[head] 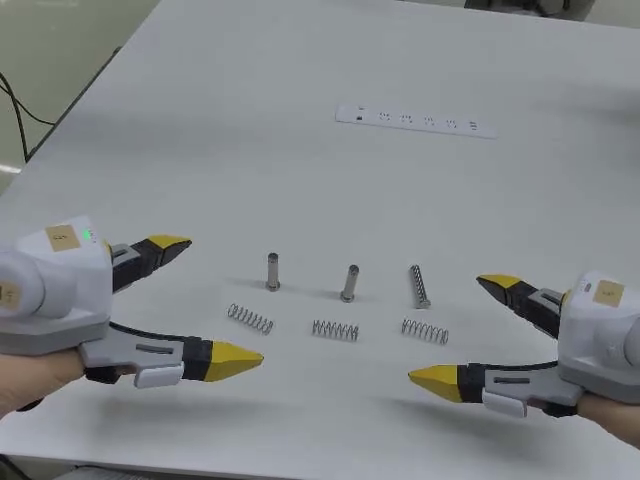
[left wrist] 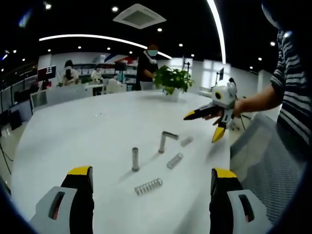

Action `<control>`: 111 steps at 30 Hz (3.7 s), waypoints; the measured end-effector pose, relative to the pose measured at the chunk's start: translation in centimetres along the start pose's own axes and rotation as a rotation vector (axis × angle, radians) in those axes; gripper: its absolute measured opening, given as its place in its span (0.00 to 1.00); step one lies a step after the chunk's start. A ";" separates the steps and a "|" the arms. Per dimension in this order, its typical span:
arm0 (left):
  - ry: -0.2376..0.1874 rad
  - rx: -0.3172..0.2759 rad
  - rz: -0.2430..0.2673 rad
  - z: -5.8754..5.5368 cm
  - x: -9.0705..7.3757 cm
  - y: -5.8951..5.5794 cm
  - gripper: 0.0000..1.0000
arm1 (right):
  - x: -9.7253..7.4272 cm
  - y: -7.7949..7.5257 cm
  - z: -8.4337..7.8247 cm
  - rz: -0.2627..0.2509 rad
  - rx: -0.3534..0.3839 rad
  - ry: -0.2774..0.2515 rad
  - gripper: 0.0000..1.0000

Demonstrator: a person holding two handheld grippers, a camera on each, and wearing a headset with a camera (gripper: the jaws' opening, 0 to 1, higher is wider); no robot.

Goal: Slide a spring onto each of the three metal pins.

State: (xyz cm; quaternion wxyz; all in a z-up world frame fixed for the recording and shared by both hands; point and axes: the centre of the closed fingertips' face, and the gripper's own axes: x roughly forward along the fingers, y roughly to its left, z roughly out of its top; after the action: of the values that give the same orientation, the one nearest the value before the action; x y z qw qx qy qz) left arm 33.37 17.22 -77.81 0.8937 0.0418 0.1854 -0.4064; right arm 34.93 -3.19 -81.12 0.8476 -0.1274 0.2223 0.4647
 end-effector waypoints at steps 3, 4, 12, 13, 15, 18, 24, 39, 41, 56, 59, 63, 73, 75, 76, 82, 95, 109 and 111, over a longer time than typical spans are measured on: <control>0.004 0.000 -0.003 -0.2 0.0 -0.1 0.98 | 0.1 0.1 -0.2 0.002 0.000 0.005 0.93; 0.006 0.001 -0.003 -0.3 0.0 -0.2 0.98 | 0.1 0.1 -0.2 0.003 0.000 0.005 0.93; 0.002 -0.004 -0.004 -0.1 0.4 -0.1 0.98 | 0.2 0.0 -0.3 0.010 -0.001 0.010 0.93; 0.003 -0.003 -0.004 -0.1 0.4 -0.1 0.98 | 0.2 0.0 -0.3 0.011 -0.002 0.011 0.93; 0.003 -0.005 -0.006 -0.1 0.4 -0.1 0.98 | 0.3 -0.2 -0.3 0.012 -0.002 0.013 0.93; 0.005 -0.003 -0.006 -0.1 0.4 -0.1 0.98 | 0.4 -0.4 -0.4 0.011 -0.001 0.017 0.92; -0.003 -0.007 0.006 0.0 0.1 0.3 0.98 | 0.7 -0.2 -0.2 0.016 0.002 0.012 0.92; -0.008 -0.006 0.008 0.1 0.2 0.2 0.98 | 0.5 0.2 -0.5 0.014 0.015 0.008 0.91; -0.010 -0.006 0.006 0.1 0.2 0.2 0.98 | 0.5 0.3 -0.6 0.013 0.016 0.008 0.91; -0.008 -0.009 0.014 -0.2 0.0 0.4 0.98 | 0.7 0.3 -0.4 0.016 0.018 0.009 0.91; -0.011 -0.012 0.015 -0.1 0.0 0.4 0.98 | 0.7 0.2 -0.4 0.018 0.016 0.011 0.90; -0.009 -0.014 0.014 -0.3 0.0 0.4 0.98 | 0.8 0.1 -0.3 0.020 0.011 0.014 0.90; -0.002 -0.018 0.013 -0.4 0.0 0.4 0.98 | 1.4 -0.6 1.0 0.029 0.015 0.006 0.88; -0.002 -0.018 0.011 -0.4 -0.1 0.3 0.98 | 1.6 -1.0 1.7 0.024 0.022 -0.004 0.86; -0.002 -0.017 0.011 -0.4 -0.1 0.3 0.98 | 1.7 -1.1 2.0 0.022 0.025 -0.009 0.85; 0.000 -0.019 0.013 -0.5 -0.2 0.4 0.98 | 2.7 -2.5 2.8 -0.001 0.047 0.023 0.74; 0.006 -0.018 0.016 -0.6 -0.5 0.4 0.98 | 4.7 -5.1 2.2 -0.071 0.207 0.140 0.47; 0.004 -0.026 0.019 -0.7 -0.7 0.3 0.98 | 6.0 -6.5 -0.1 -0.139 0.290 0.307 0.25; 0.006 -0.024 0.020 -0.7 -0.7 0.3 0.98 | 6.3 -6.6 -0.3 -0.150 0.276 0.324 0.25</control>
State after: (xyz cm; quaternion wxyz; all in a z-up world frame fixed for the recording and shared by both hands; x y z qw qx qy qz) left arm 32.98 18.10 -78.25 0.8976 0.0342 0.1927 -0.3951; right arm 43.35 -2.25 -84.47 0.8423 -0.0995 0.4068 0.3393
